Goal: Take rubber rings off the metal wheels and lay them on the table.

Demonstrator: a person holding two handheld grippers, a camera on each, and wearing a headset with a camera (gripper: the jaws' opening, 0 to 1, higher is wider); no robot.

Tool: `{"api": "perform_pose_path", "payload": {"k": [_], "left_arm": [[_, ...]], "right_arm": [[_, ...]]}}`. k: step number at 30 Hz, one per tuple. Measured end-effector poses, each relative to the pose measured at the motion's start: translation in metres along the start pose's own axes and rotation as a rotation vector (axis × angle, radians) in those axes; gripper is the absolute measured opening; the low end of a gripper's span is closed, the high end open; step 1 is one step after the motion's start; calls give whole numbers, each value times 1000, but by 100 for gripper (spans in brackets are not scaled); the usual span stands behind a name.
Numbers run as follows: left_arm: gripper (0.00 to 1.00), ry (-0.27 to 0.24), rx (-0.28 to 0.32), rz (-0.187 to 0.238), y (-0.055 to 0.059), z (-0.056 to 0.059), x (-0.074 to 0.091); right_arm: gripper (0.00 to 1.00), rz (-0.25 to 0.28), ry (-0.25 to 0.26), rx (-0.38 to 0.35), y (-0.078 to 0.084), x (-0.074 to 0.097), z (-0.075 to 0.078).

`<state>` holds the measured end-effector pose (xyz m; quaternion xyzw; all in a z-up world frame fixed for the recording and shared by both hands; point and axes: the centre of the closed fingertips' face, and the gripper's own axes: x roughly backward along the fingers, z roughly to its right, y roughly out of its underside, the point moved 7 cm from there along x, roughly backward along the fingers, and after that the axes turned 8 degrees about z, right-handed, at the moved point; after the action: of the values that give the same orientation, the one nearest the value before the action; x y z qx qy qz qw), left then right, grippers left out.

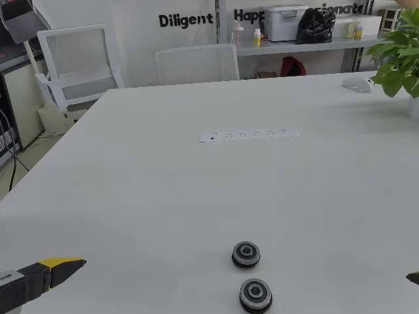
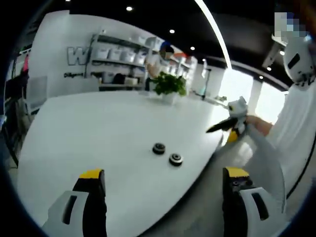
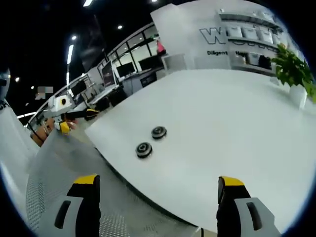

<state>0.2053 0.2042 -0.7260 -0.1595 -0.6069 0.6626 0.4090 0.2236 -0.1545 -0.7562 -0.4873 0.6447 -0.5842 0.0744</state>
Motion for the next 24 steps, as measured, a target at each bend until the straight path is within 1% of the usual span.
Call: {"api": "perform_pose_path", "payload": {"k": [6, 10, 16, 19, 20, 24], "left_arm": [[100, -4, -15, -15, 1, 0, 2], [100, -7, -14, -11, 0, 1, 3], [100, -4, -18, -17, 1, 2, 2], [100, -1, -21, -22, 2, 3, 1], [100, -1, -19, -25, 2, 3, 1], [100, -2, -21, -14, 1, 3, 1]], "right_arm": [[99, -16, 6, 11, 1, 0, 1], [99, -15, 11, 13, 1, 1, 1], [99, -19, 15, 11, 1, 0, 3], [99, 3, 14, 1, 0, 1, 3], [99, 4, 14, -4, 0, 1, 3], [99, 2, 6, 0, 0, 0, 2]]}}
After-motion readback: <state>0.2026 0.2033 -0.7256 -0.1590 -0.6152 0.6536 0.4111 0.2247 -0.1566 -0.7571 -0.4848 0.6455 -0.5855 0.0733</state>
